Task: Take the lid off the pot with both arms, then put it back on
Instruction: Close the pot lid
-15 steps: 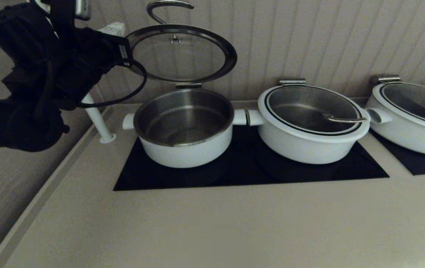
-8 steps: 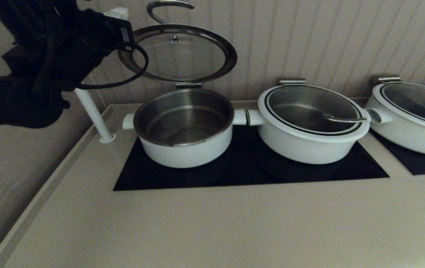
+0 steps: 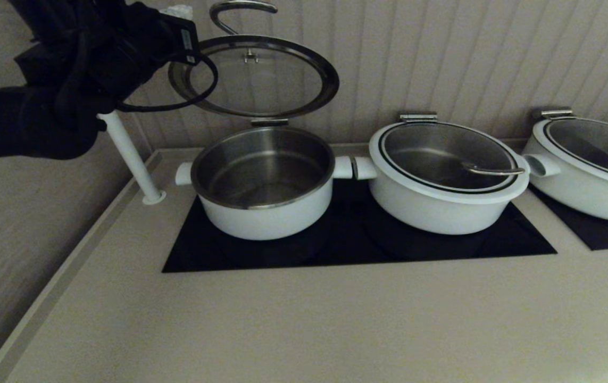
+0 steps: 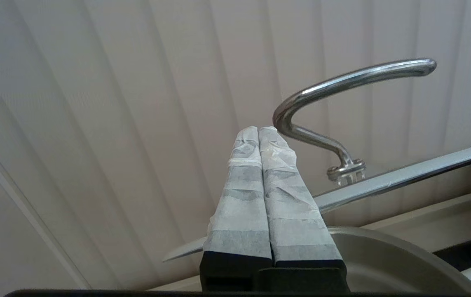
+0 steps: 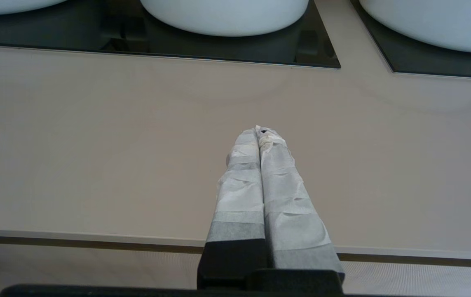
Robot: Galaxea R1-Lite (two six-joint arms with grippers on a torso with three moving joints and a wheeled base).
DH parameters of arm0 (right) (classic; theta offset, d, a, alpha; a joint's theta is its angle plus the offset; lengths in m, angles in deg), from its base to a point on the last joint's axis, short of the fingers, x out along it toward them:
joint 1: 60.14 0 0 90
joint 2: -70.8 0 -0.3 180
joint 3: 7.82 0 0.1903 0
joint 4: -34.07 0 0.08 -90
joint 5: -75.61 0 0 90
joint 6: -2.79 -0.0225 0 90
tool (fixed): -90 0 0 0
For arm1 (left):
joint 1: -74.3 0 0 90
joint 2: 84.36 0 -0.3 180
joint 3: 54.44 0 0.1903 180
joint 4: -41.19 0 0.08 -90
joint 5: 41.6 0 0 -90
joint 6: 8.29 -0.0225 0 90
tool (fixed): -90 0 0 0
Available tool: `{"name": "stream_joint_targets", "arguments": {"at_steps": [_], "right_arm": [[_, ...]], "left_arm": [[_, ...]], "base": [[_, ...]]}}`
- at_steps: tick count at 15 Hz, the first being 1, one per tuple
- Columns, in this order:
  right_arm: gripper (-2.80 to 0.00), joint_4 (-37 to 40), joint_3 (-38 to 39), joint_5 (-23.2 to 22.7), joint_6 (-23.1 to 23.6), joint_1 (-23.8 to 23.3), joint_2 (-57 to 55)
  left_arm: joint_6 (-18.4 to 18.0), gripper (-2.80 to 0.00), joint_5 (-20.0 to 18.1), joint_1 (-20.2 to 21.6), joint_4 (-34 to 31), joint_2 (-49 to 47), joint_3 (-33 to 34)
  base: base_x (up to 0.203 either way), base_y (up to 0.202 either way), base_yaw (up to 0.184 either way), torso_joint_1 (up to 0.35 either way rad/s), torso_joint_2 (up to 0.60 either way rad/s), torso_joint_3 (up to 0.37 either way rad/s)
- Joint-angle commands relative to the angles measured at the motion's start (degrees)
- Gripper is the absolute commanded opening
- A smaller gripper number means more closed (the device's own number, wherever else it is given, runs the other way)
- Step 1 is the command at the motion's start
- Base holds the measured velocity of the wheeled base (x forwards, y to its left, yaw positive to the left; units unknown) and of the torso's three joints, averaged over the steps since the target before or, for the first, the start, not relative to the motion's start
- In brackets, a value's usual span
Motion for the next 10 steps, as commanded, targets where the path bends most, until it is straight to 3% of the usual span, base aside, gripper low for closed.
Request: {"name": "stream_joint_targets", "arguments": {"at_steps": [1,10], "right_arm": [[-2.80,0.0,0.0,0.0,0.0,0.0,0.0],[-2.80,0.0,0.0,0.0,0.0,0.0,0.0]], "left_arm": [[0.0,-2.80,0.0,0.0,-0.4,-0.3,0.1],[0.3,-2.80,0.0,0.0,-1.3,-1.4,0.6]], "base": [[0.000,0.000,0.000,0.000,0.00,0.000],[0.000,0.000,0.000,0.000,0.00,0.000]]}}
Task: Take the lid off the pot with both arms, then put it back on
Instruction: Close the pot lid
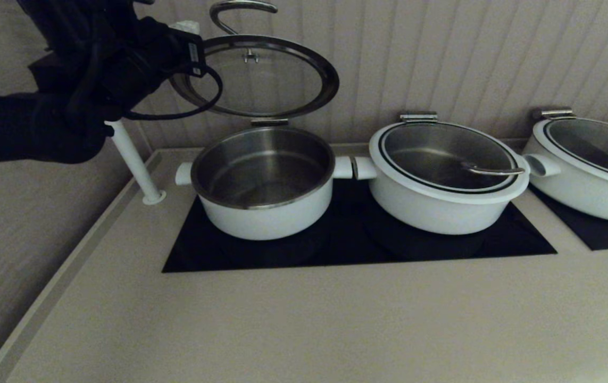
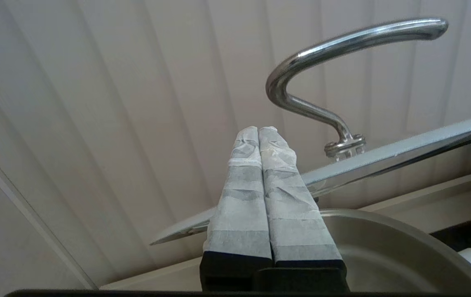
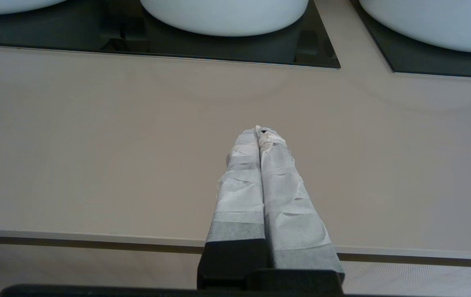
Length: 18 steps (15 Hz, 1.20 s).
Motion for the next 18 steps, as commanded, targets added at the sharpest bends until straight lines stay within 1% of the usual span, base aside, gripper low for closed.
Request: {"name": "stream_joint_targets", "arguments": {"at_steps": [1,10,18], "right_arm": [[-2.80,0.0,0.0,0.0,0.0,0.0,-0.1],[-2.80,0.0,0.0,0.0,0.0,0.0,0.0],[-2.80,0.0,0.0,0.0,0.0,0.0,0.0]], "left_arm": [[0.0,-2.80,0.0,0.0,0.3,-0.8,0.0],[0.2,-2.80,0.0,0.0,0.4,-1.4,0.4],[0.6,-2.80,0.0,-0.1,1.9,0.2,7.2]], "base": [[0.000,0.000,0.000,0.000,0.00,0.000],[0.000,0.000,0.000,0.000,0.00,0.000],[0.000,0.000,0.000,0.000,0.00,0.000]]}}
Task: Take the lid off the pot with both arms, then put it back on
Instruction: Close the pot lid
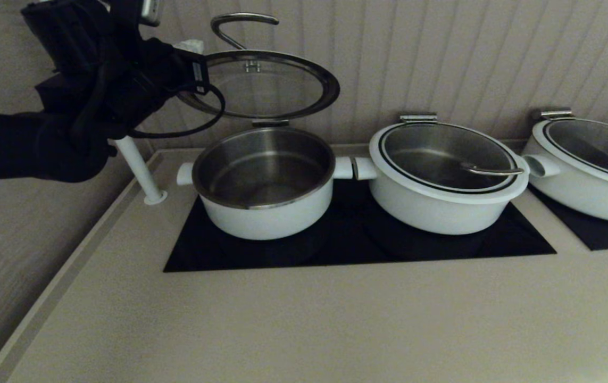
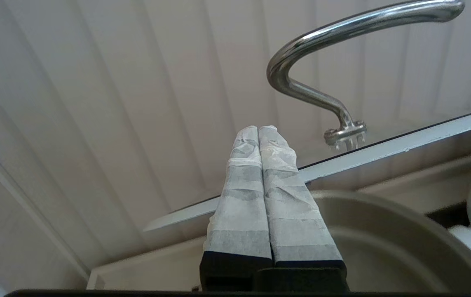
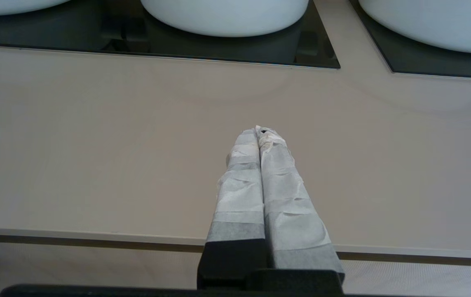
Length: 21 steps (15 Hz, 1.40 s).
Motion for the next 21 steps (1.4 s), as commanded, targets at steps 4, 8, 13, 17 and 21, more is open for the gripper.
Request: {"name": "stream_joint_targets", "arguments": {"at_steps": [4,8,13,17,21], "right_arm": [[-2.80,0.0,0.0,-0.1,0.0,0.0,0.0],[-2.80,0.0,0.0,0.0,0.0,0.0,0.0],[-2.80,0.0,0.0,0.0,0.0,0.0,0.0],[-2.80,0.0,0.0,0.0,0.0,0.0,0.0],[-2.80,0.0,0.0,0.0,0.0,0.0,0.0]], "left_arm": [[-0.1,-2.80,0.1,0.0,2.2,0.9,4.2],[-0.1,-2.80,0.1,0.1,3.3,1.8,6.9],[-0.1,-2.80,0.1,0.1,3.3,2.4,7.4],[-0.1,-2.80,0.1,0.1,3.3,3.9,10.1],[-0.2,-2.80,0.2,0.1,3.2,5.7,16.2]], "base": [[0.000,0.000,0.000,0.000,0.00,0.000],[0.000,0.000,0.000,0.000,0.00,0.000],[0.000,0.000,0.000,0.000,0.00,0.000],[0.000,0.000,0.000,0.000,0.00,0.000],[0.000,0.000,0.000,0.000,0.00,0.000]]}}
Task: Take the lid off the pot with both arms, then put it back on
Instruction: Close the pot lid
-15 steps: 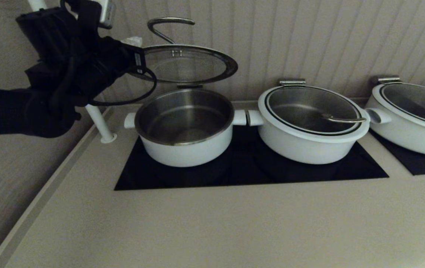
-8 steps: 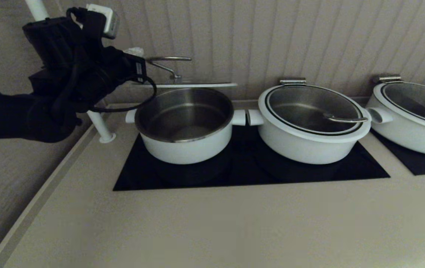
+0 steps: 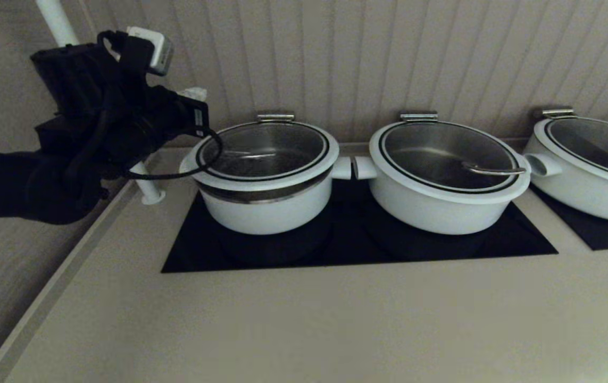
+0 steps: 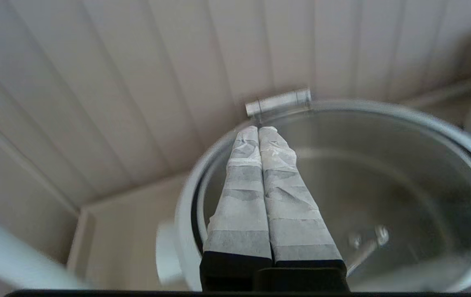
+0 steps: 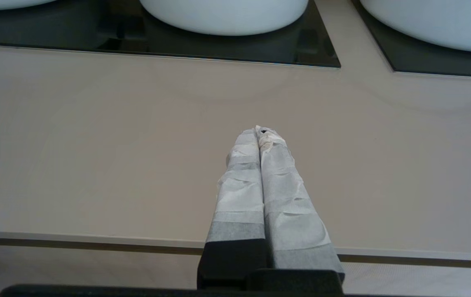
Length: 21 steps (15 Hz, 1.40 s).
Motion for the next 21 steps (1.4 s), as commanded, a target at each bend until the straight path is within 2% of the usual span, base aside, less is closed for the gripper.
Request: {"name": "stream_joint_targets", "arguments": {"at_steps": [1,9,13,15,21], "right_arm": [[-2.80,0.0,0.0,0.0,0.1,0.0,0.0],[-2.80,0.0,0.0,-0.1,0.1,0.0,0.0],[-2.80,0.0,0.0,-0.1,0.1,0.0,0.0],[-2.80,0.0,0.0,0.0,0.1,0.0,0.0],[-2.80,0.0,0.0,0.0,0.1,0.0,0.0]], "left_arm": [[-0.1,-2.80,0.1,0.0,0.3,1.5,3.4],[0.1,-2.80,0.1,-0.1,0.7,2.1,12.7],[-0.1,-2.80,0.1,-0.1,8.7,0.2,17.3],[-0.2,-2.80,0.1,-0.1,11.0,-1.3,18.4],[-0.3,-2.80,0.1,-0.1,11.4,-4.6,18.1]], "base": [[0.000,0.000,0.000,0.000,0.00,0.000],[0.000,0.000,0.000,0.000,0.00,0.000],[0.000,0.000,0.000,0.000,0.00,0.000],[0.000,0.000,0.000,0.000,0.00,0.000],[0.000,0.000,0.000,0.000,0.00,0.000]]}}
